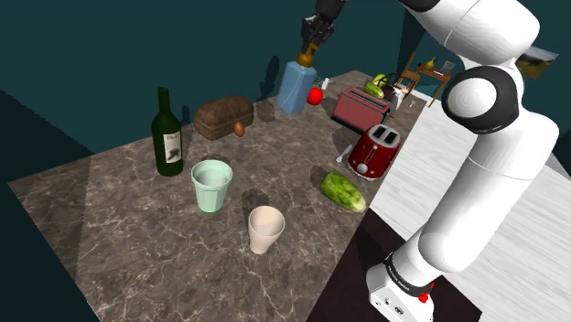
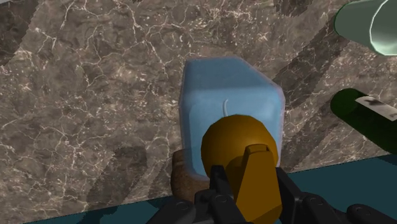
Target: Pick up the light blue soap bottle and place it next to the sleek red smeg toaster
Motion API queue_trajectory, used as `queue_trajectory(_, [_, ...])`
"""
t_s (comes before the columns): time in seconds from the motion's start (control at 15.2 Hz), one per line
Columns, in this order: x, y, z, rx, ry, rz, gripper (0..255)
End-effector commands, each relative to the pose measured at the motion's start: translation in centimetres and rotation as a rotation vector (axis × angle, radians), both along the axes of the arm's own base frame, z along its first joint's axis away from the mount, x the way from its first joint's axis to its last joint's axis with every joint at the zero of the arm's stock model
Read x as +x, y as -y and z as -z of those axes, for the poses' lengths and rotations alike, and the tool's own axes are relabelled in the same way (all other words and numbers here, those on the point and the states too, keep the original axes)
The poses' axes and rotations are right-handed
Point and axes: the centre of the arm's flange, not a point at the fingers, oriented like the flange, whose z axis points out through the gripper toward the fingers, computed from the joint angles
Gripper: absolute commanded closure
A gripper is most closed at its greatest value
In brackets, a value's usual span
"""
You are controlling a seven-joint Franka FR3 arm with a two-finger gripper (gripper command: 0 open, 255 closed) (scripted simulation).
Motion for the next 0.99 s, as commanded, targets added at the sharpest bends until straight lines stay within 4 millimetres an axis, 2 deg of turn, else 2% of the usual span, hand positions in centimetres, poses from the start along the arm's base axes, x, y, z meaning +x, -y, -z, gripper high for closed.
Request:
queue_trajectory(0.0, [0.0,-0.1,-1.1,0.000,0.000,0.000,255])
queue_trajectory(0.53, [0.0,-0.1,-5.2,0.000,0.000,0.000,255])
queue_trajectory(0.92, [-5.4,5.8,-5.3,0.000,0.000,0.000,255])
